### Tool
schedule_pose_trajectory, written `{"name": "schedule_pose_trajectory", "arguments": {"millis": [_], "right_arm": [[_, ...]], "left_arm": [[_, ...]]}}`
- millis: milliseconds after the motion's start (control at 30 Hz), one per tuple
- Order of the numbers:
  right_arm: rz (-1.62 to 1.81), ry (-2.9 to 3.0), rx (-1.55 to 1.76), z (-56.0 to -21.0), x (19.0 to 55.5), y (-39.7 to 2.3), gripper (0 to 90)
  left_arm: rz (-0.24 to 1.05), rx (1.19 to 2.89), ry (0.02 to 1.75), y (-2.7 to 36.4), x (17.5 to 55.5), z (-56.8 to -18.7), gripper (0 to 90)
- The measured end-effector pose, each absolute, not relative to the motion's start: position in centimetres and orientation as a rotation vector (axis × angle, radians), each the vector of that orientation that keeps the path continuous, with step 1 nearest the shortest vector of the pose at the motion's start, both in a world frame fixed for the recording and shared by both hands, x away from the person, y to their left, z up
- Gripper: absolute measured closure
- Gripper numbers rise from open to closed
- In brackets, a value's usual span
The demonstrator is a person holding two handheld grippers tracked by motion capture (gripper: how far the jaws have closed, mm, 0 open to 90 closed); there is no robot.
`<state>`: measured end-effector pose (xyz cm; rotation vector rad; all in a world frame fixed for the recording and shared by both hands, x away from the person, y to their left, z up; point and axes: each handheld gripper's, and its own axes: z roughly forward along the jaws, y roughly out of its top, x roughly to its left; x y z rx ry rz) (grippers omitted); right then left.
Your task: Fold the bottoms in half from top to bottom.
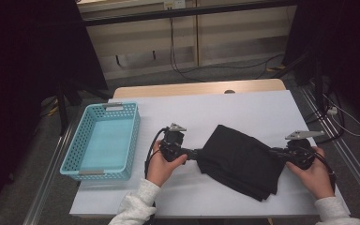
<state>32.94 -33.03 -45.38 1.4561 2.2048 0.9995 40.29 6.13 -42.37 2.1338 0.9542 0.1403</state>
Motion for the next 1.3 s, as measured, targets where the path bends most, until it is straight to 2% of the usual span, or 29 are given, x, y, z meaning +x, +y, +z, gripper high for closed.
{"name": "schedule_pose_trajectory", "arguments": {"millis": [167, 333, 500, 533, 667, 767, 900, 967, 1300], "right_arm": [[0.993, 2.234, 1.465, -44.8, 32.9, -32.5, 84.6], [1.069, 2.207, 1.482, -43.3, 32.0, -32.8, 84.6], [1.054, 2.162, 1.498, -44.4, 31.8, -33.4, 81.9], [1.051, 2.161, 1.494, -44.5, 31.9, -33.4, 79.9], [1.057, 2.098, 1.501, -44.3, 31.9, -33.3, 55.6], [1.071, 2.074, 1.502, -44.0, 31.9, -33.3, 43.7], [1.060, 2.072, 1.515, -44.0, 32.3, -33.2, 32.8], [1.069, 2.061, 1.514, -44.0, 32.6, -33.0, 29.2], [1.081, 2.079, 1.452, -43.9, 32.6, -31.9, 22.0]], "left_arm": [[0.142, 2.139, 0.956, 6.1, 40.3, -42.6, 12.7], [0.143, 2.138, 0.946, 6.1, 40.1, -42.4, 12.6], [0.124, 2.156, 0.920, 5.7, 39.8, -42.5, 11.6], [0.111, 2.156, 0.911, 5.6, 39.7, -42.6, 11.6], [0.092, 2.175, 0.918, 5.7, 39.6, -42.8, 10.7], [0.076, 2.184, 0.943, 5.7, 39.4, -43.2, 11.1], [0.060, 2.214, 0.940, 5.4, 38.9, -44.2, 19.0], [0.074, 2.222, 0.967, 5.6, 39.1, -44.8, 26.7], [0.028, 2.213, 0.958, 5.2, 38.5, -45.1, 53.3]]}}
